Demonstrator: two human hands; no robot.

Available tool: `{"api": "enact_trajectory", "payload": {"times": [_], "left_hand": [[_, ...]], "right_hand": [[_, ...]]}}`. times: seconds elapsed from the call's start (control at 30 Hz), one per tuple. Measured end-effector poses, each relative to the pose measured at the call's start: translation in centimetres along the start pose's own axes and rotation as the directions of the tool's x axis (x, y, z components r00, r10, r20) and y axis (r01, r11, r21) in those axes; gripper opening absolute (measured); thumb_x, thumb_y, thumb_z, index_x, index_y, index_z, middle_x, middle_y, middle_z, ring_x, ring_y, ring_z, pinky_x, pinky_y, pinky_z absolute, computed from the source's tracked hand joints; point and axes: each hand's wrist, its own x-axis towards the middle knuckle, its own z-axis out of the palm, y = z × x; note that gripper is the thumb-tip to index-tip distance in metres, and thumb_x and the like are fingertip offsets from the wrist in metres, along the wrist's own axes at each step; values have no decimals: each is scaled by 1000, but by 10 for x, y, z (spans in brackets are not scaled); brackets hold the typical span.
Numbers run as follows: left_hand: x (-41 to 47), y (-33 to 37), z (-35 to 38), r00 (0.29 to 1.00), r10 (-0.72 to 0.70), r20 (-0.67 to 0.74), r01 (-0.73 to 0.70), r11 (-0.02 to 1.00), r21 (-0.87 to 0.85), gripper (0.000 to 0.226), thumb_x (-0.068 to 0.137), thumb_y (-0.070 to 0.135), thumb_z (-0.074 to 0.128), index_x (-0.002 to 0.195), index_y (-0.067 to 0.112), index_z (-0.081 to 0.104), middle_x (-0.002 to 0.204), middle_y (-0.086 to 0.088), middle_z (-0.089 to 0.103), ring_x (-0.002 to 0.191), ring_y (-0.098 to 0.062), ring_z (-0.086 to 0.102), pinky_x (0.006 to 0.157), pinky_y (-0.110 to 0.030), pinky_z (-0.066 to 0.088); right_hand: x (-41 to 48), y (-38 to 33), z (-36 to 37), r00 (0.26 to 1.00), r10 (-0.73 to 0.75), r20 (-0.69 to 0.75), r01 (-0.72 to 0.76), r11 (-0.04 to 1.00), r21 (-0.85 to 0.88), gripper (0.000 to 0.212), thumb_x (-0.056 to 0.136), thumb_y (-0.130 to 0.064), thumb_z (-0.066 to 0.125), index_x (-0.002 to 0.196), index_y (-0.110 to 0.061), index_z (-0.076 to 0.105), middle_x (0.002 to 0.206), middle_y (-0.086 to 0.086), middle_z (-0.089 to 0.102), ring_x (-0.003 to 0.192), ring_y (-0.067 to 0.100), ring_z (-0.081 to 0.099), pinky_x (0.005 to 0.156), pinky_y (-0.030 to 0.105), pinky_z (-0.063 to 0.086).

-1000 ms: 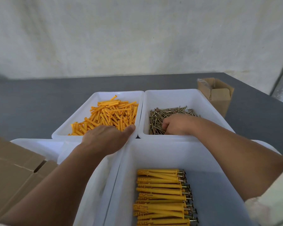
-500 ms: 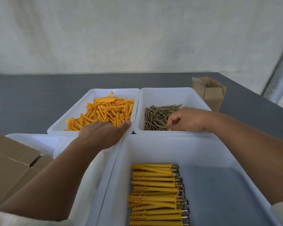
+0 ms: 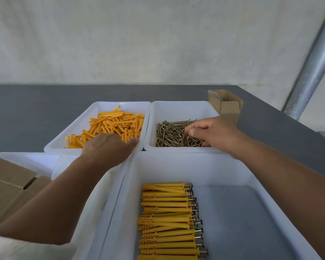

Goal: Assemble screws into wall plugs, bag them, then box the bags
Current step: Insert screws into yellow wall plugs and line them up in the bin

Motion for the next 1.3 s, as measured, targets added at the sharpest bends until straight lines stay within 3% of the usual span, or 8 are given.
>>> {"api": "enact_trajectory", "payload": {"times": [0.37, 0.6, 0.77, 0.9, 1.03, 1.13, 1.2, 1.3], "left_hand": [[-5, 2, -18, 994, 100, 36, -99, 995, -33, 32, 93, 28, 39, 71, 15, 58, 79, -1, 56, 78, -19, 51, 62, -30, 34], [-13, 8, -31, 992, 119, 41, -118, 993, -28, 30, 93, 19, 43, 102, 17, 71, 95, -1, 67, 90, -19, 61, 71, -26, 47], [-15, 4, -36, 989, 145, 20, -140, 976, -164, 40, 85, 1, 46, 94, 30, 71, 81, 15, 56, 65, -2, 47, 34, -8, 31], [-14, 9, -32, 930, 126, -344, -235, 926, -295, 31, 90, 6, 55, 100, 30, 73, 95, 8, 70, 76, -8, 57, 58, -9, 37], [-17, 16, -44, 845, -92, -526, -303, 730, -613, 30, 88, 8, 61, 88, 36, 69, 80, 12, 68, 68, -3, 64, 58, -11, 45], [-18, 18, -50, 899, -203, -389, -283, 410, -867, 28, 87, 2, 64, 86, 29, 68, 81, 5, 68, 81, -22, 71, 69, -31, 59], [-20, 20, -51, 943, -210, -260, -222, 188, -957, 23, 88, -3, 62, 87, 19, 67, 82, -1, 67, 84, -21, 71, 65, -28, 59], [-19, 22, -49, 974, -204, -104, -100, 28, -995, 17, 90, -4, 60, 90, 12, 66, 78, -5, 68, 79, -17, 71, 59, -22, 56]], "right_hand": [[-20, -19, 8, 964, 228, -139, -93, 773, 627, 15, 102, -35, 48, 101, -33, 62, 81, 8, 69, 73, 27, 74, 54, 31, 57], [-23, -20, 13, 987, 157, -44, -106, 823, 558, 18, 102, -35, 48, 105, -36, 66, 71, 5, 67, 68, 24, 73, 58, 32, 58], [-23, -20, 14, 991, 133, -28, -109, 900, 423, 17, 99, -25, 54, 95, -24, 72, 71, 3, 69, 64, 20, 71, 58, 32, 59], [-23, -20, 16, 993, 116, -16, -104, 932, 348, 18, 99, -19, 54, 95, -22, 71, 78, 6, 69, 68, 21, 72, 66, 36, 62], [-26, -22, 15, 995, 104, -10, -97, 951, 294, 22, 98, -11, 52, 94, -21, 71, 81, 6, 69, 70, 20, 72, 66, 33, 61], [-28, -25, 15, 996, 85, -5, -81, 962, 263, 22, 96, -9, 54, 91, -20, 72, 76, 0, 69, 67, 16, 71, 63, 30, 60], [-30, -27, 15, 998, 57, 9, -57, 974, 218, 21, 96, -10, 55, 92, -21, 72, 77, -2, 70, 66, 14, 70, 64, 30, 60], [-33, -30, 16, 999, 2, 51, -9, 989, 148, 20, 96, -13, 56, 92, -24, 72, 72, -9, 69, 66, 11, 70, 58, 25, 56]]}}
